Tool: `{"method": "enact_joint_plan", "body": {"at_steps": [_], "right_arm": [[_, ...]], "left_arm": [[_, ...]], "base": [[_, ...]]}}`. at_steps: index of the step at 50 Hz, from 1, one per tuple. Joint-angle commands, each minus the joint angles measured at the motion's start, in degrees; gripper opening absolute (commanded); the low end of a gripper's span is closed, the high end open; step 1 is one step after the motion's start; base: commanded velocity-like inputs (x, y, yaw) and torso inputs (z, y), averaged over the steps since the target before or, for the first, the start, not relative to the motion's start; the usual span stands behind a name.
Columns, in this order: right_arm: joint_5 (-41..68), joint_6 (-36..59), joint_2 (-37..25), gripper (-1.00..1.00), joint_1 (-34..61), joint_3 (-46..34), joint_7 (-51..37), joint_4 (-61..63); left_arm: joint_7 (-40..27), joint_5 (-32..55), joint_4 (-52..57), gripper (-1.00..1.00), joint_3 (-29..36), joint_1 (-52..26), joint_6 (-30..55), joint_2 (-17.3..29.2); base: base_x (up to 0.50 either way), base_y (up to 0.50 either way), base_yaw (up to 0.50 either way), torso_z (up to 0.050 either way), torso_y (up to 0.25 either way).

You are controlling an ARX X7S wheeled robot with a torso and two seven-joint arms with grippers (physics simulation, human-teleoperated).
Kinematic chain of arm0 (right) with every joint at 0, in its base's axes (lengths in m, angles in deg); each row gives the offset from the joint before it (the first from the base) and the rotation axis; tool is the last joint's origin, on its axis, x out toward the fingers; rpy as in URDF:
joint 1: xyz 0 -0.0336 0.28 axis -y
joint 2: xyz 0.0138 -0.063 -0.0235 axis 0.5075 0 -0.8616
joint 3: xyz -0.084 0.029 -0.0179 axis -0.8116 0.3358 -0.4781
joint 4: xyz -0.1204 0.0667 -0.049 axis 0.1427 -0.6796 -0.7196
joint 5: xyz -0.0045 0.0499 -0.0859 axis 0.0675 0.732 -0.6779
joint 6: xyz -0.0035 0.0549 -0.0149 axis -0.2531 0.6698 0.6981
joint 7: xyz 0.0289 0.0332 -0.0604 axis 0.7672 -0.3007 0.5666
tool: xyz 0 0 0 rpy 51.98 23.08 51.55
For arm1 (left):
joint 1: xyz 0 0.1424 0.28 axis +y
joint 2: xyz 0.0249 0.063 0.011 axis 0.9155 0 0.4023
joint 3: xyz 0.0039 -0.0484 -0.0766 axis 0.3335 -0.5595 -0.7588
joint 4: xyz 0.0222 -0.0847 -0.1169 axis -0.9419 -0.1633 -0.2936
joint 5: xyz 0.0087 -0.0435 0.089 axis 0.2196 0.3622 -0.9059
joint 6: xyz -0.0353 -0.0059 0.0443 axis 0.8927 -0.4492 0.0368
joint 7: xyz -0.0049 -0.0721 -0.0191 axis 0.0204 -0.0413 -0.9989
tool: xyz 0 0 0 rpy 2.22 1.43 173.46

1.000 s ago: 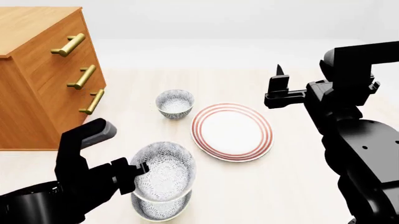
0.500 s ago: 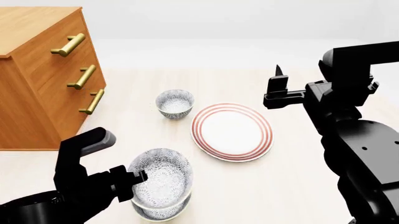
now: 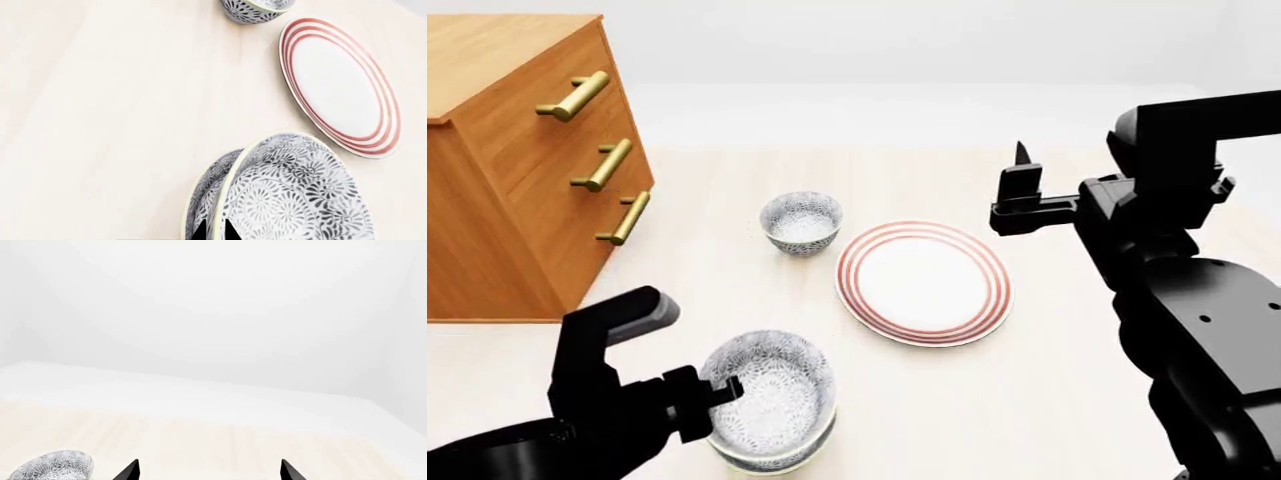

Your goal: Stack the bowl in the middle on the bowl at the back.

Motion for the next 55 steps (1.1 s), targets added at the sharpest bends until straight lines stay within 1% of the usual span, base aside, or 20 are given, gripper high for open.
{"method": "enact_joint_plan", "body": {"at_steps": [1,20,21,36,41,46,47,48,51,52,55], "right_arm": [[0.2,-0.6,0.0,1.0,-0.1,-0.2,0.0,-0.5],[0.7,-0.1,-0.2,1.0,-0.8,0.4,-0.6,0.5],[0.7,0.0,-0.2,1.0,-0.7,0.5,-0.6,0.6],[1.6,1.8,-0.3,1.0,-0.4,1.7,-1.2,2.8],[2.3,3.4,0.0,1.0,0.1,2.6,-1.4,4.3],[3.7,6.1,0.4,1.0,0.7,4.3,-1.7,7.0],[3.9,6.6,0.4,1.0,0.8,4.7,-1.8,7.5],[4.5,7.8,0.6,1.0,0.7,5.6,-1.9,8.8],[6.3,12.3,1.0,1.0,0.9,8.3,-2.1,13.3],[7.0,14.1,1.2,1.0,1.2,9.2,-2.2,14.8],[9.5,20.1,1.6,1.0,2.9,11.9,-2.8,19.4]], "left_arm": [[1.7,-1.9,0.0,-1.0,0.3,0.6,-0.4,0.2],[3.3,-3.5,-0.2,-1.0,1.5,1.0,-1.2,0.8],[3.3,-3.4,-0.1,1.0,1.6,1.0,-1.3,0.9],[2.8,-0.6,1.9,1.0,1.9,-0.5,-3.3,1.8],[2.2,0.8,3.3,1.0,1.5,-3.0,-4.2,3.1],[2.5,1.0,5.4,1.0,0.4,-7.5,-4.4,5.3],[3.2,0.2,5.9,1.0,0.0,-8.4,-4.1,5.6],[5.7,-2.8,7.3,1.0,-1.1,-10.1,-2.9,5.8],[14.2,-12.7,11.4,1.0,-3.5,-14.2,-0.5,6.3],[17.9,-17.3,13.3,1.0,-4.0,-15.5,-0.4,6.5],[24.7,-26.0,16.5,1.0,-3.2,-18.9,-1.3,7.6]], "base": [[0.0,0.0,0.0,0.0,0.0],[0.0,0.0,0.0,0.0,0.001],[0.0,0.0,0.0,0.0,0.0],[0.0,0.0,0.0,0.0,0.0],[0.0,0.0,0.0,0.0,0.0],[0.0,0.0,0.0,0.0,0.0],[0.0,0.0,0.0,0.0,0.0],[0.0,0.0,0.0,0.0,0.0],[0.0,0.0,0.0,0.0,0.0],[0.0,0.0,0.0,0.0,0.0],[0.0,0.0,0.0,0.0,0.0]]}}
